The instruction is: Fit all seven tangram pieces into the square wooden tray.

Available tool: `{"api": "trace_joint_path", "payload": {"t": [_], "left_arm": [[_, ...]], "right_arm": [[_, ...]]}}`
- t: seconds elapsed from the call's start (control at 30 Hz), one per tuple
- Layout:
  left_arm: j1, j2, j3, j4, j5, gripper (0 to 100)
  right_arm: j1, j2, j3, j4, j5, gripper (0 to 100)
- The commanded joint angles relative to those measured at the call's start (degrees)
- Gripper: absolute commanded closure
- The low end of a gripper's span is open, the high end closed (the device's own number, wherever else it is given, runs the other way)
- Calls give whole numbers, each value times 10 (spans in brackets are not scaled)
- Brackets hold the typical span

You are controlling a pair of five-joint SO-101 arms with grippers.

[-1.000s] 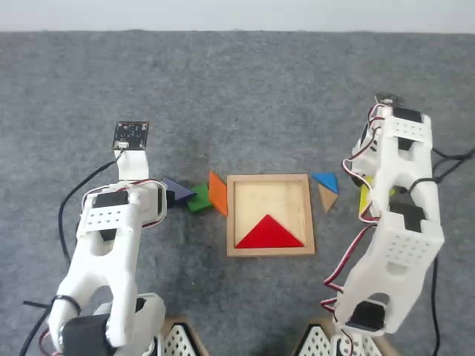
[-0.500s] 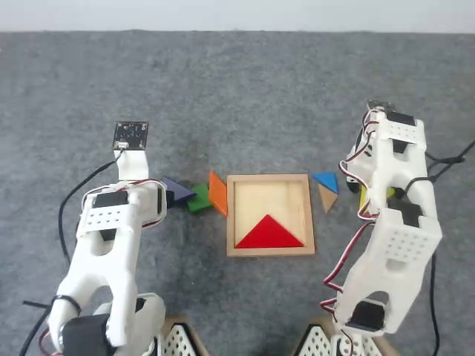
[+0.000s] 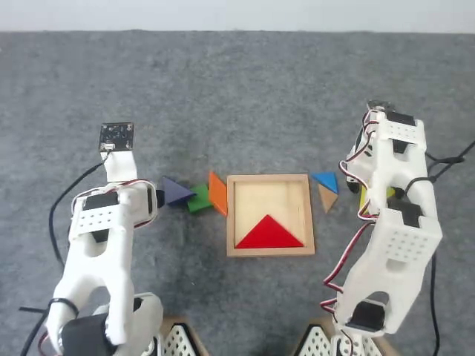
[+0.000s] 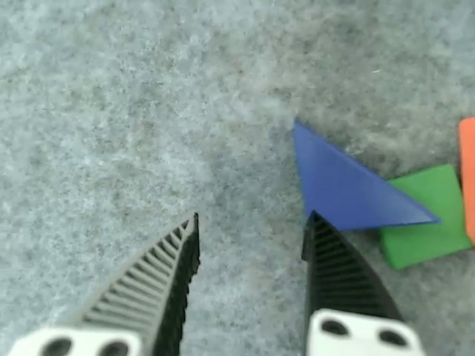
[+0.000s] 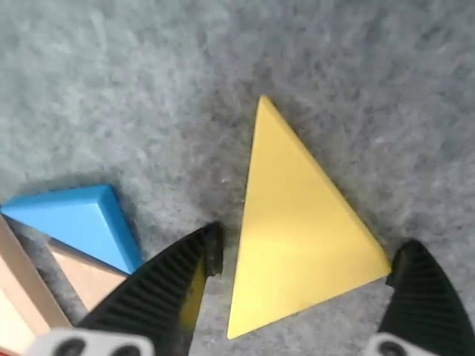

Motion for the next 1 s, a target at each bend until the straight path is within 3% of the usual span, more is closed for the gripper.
{"api": "trace_joint_path", "payload": {"t": [0.0, 0.17, 0.47, 0.97], "left_arm": [[-2, -2, -15, -15, 4, 779], [-4, -2, -15, -15, 4, 779], [-4, -2, -16, -15, 4, 779], [-4, -1, -13, -28, 4, 780]], "right_arm": [[8, -6, 3, -13, 9, 648], [8, -5, 3, -9, 18, 654], [9, -4, 4, -7, 18, 836], [-10, -109, 4, 48, -4, 882]]}}
